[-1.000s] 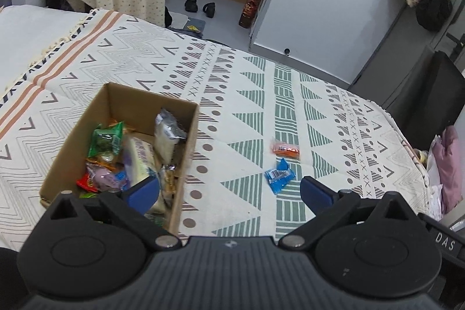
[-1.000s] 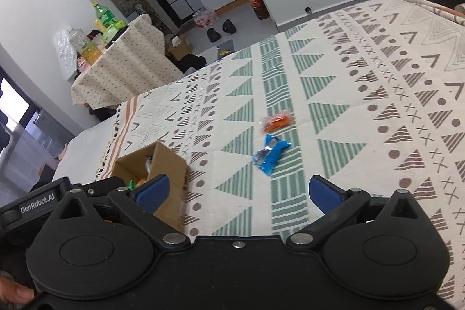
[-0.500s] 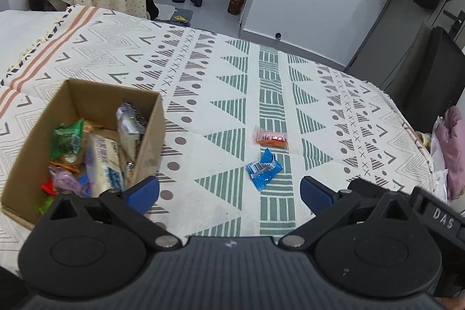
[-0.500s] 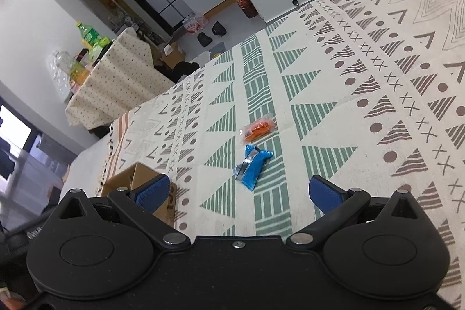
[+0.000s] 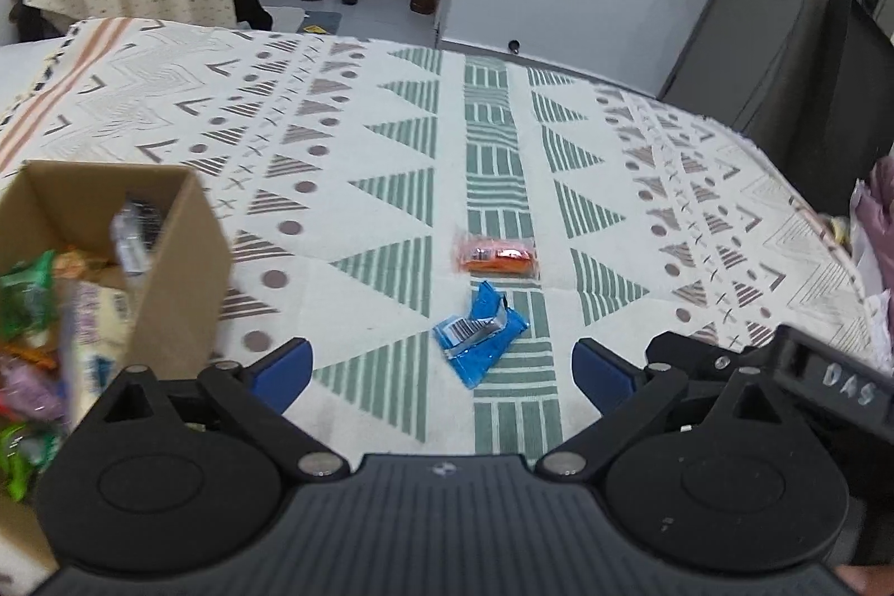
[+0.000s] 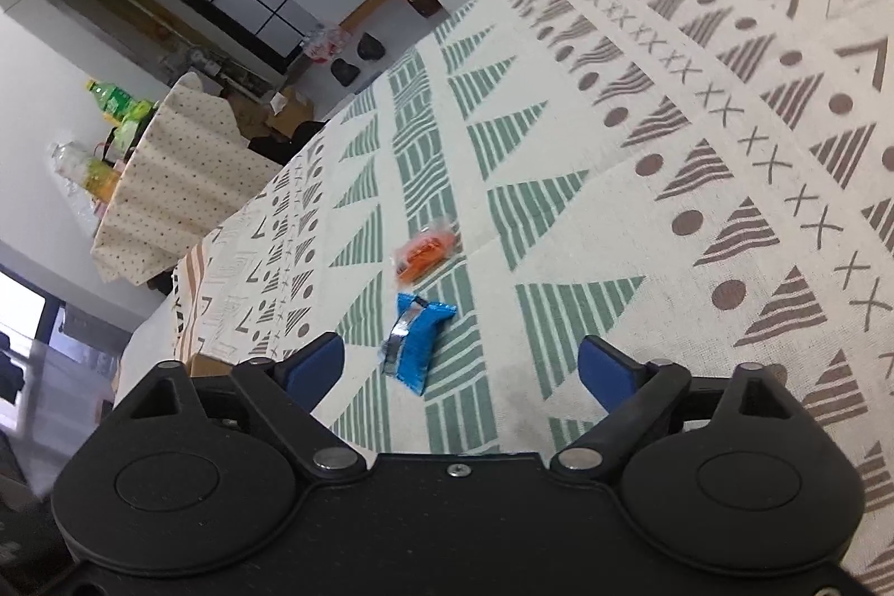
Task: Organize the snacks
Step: 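Move both open tools back toward the blue and orange packets, then grasp the blue packet with the left tool while the right tool grasps the orange packet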
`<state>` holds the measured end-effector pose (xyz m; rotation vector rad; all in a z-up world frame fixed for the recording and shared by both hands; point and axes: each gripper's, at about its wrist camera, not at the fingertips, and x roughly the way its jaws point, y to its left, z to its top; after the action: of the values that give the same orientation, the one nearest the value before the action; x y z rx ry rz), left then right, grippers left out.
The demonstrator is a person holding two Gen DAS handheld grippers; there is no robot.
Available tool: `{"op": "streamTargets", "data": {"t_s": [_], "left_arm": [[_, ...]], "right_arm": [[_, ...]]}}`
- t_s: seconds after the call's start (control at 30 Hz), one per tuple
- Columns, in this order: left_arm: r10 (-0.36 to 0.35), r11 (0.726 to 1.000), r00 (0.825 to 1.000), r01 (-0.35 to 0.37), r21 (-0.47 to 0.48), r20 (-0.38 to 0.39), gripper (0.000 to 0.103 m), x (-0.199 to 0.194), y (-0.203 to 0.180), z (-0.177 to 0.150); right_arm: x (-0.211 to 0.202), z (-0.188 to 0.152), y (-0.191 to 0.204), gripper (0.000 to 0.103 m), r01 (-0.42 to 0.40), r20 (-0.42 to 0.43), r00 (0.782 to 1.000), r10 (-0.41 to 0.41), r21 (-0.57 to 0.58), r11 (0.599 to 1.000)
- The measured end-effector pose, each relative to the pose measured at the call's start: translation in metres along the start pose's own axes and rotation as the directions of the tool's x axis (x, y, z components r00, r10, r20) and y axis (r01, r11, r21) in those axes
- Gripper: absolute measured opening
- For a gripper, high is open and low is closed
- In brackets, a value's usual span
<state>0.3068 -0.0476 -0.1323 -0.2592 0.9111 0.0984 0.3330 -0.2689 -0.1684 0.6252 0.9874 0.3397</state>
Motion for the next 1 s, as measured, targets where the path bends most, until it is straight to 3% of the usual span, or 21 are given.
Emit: {"op": "streamTargets", "data": {"t_s": [0.17, 0.6, 0.8, 0.87, 0.93, 1.0], "left_arm": [[-0.008, 0.999, 1.000, 0.007, 0.038, 0.011, 0.099, 0.027, -0.011, -0.005], [0.003, 0.994, 1.000, -0.002, 0.106, -0.011, 0.082, 0.079, -0.025, -0.002], [-0.001, 0.996, 0.999, 0.005, 0.091, -0.052, 0.057, 0.101, -0.022, 0.003], [-0.004, 0.996, 0.999, 0.008, 0.086, -0.047, 0.053, 0.103, -0.020, 0.003], [0.000, 0.997, 0.999, 0.003, 0.075, -0.049, 0.039, 0.103, -0.018, 0.004], [0.006, 0.999, 0.999, -0.003, 0.051, -0.053, 0.032, 0.103, -0.013, 0.009]], "right_arm": [[0.012, 0.012, -0.006, 0.087, 0.002, 0.015, 1.000, -0.002, 0.022, 1.000], [0.051, 0.029, -0.011, 0.081, -0.001, -0.030, 1.000, 0.002, 0.028, 1.000], [0.065, 0.030, -0.010, 0.081, 0.014, -0.048, 0.999, -0.014, 0.012, 1.000], [0.070, 0.030, -0.009, 0.080, 0.024, -0.053, 0.998, -0.024, -0.005, 1.000], [0.076, 0.031, -0.006, 0.079, 0.035, -0.059, 0.998, -0.036, -0.022, 0.999], [0.080, 0.032, -0.003, 0.079, 0.029, -0.058, 0.998, -0.031, -0.029, 0.999]]}}
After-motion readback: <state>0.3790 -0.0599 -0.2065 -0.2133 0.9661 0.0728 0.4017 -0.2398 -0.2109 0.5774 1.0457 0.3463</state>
